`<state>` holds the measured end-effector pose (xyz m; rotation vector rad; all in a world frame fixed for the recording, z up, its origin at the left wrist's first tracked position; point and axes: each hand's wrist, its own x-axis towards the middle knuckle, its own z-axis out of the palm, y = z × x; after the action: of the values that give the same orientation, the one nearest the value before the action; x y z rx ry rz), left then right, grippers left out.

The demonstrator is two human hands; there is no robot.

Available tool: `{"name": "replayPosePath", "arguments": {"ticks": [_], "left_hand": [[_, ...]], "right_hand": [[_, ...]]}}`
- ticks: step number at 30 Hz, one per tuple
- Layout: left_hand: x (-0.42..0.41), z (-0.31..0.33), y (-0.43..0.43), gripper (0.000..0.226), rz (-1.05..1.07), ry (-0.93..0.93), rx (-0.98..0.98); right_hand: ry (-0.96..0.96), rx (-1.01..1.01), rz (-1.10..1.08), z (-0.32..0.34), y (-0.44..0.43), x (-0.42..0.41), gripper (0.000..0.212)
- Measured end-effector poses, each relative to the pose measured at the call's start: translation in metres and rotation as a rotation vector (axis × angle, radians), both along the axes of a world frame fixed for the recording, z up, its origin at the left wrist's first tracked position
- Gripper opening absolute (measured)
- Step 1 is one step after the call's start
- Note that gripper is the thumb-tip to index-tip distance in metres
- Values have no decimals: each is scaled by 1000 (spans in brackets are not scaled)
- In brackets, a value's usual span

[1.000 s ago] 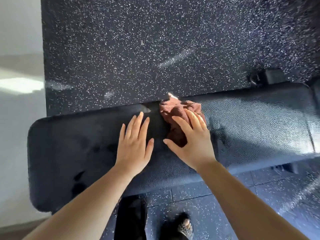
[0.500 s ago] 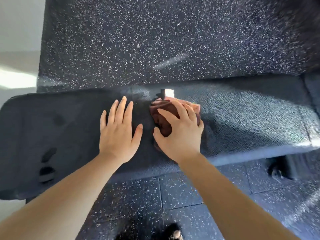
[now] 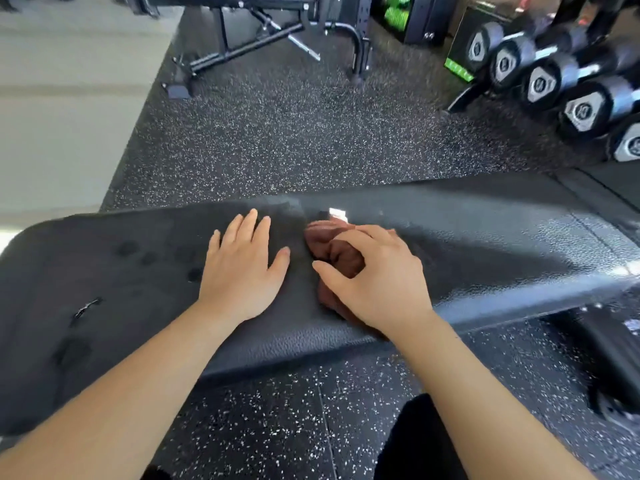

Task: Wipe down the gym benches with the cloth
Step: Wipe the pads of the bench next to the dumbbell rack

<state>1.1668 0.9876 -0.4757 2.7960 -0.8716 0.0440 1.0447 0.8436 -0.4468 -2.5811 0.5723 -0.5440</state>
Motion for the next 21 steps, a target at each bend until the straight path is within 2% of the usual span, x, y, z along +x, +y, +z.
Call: {"name": "replayPosePath", "arguments": {"ticks": [4, 9, 11, 13, 16, 18, 21], "left_hand": [[-17, 6, 7, 58, -9, 32, -32], [-33, 6, 18, 59, -34, 33, -57], [-32, 5, 18, 60, -21, 4, -70], [-32, 5, 16, 59, -17, -7, -85], [-34, 6, 17, 58, -26, 2, -88], [-34, 7, 18, 58, -30, 5, -90], [-31, 8, 16, 57, -27, -2, -104]], "right_hand": [[-25, -7, 38, 0, 9, -30, 45], [-16, 108, 39, 11, -12, -11, 23], [1, 138, 30, 15, -24, 1, 20], [21, 113, 60, 15, -27, 1, 25], [89, 29, 91, 13, -20, -12, 46], [118, -23, 5, 10, -13, -20, 60], [141, -34, -118, 1, 6, -15, 59]]}}
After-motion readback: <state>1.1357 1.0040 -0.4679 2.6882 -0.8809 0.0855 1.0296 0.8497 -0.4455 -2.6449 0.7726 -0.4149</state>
